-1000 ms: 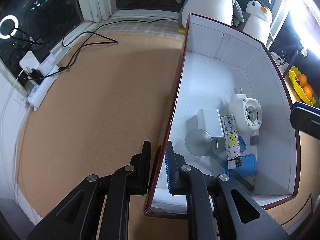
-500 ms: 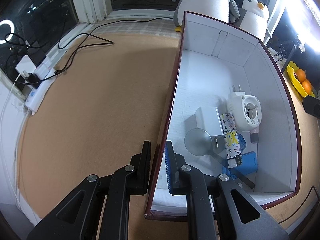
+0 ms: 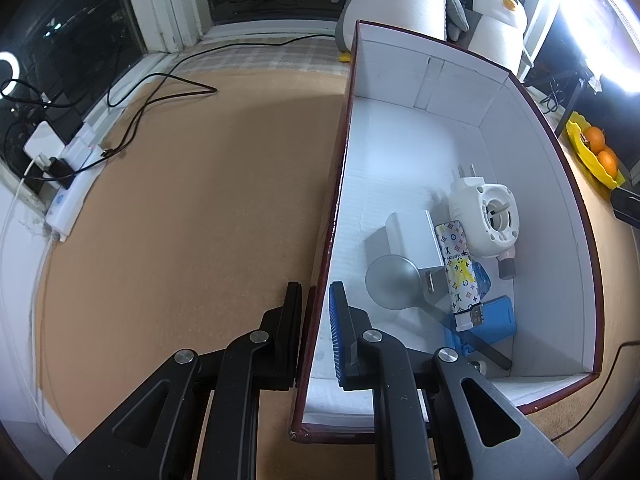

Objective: Organize rigid objects
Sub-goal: 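Move the right gripper back to the wooden clothespin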

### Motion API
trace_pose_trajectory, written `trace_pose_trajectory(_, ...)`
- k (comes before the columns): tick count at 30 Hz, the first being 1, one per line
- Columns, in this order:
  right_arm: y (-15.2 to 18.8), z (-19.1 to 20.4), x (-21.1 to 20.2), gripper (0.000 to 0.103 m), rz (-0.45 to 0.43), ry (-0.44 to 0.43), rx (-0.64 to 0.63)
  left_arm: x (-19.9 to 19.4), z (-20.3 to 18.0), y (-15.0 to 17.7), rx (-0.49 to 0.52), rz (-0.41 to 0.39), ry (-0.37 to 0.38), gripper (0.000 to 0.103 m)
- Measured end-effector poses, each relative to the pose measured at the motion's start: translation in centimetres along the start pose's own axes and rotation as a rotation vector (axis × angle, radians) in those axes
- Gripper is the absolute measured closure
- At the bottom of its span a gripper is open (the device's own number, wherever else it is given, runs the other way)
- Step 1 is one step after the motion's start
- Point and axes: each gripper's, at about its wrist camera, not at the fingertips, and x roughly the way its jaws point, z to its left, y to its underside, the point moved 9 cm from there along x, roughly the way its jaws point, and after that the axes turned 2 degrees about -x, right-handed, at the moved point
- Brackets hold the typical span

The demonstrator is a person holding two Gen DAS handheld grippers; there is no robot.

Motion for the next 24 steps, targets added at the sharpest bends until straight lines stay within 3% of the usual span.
trace_pose_trajectory(9, 0.9, -4.4, 2.6, 0.047, 0.067, -0.023, 0.192, 0.0, -0.2, 0.0, 0.018, 0.003, 0.005, 0.091)
trace_pose_trajectory(17, 1.3, -5.0, 6.2, 0.048, 0.139, -0.043, 0.277, 0.1, -0.2, -0.1, 0.027, 0.003, 0.011, 0.091)
trace_pose_trajectory(24, 1.0, -4.9, 8.8, 0.062, 0.185, -0.045, 0.332, 0.2, -0.2, -0.2, 0.027, 0.005, 0.015, 0.091)
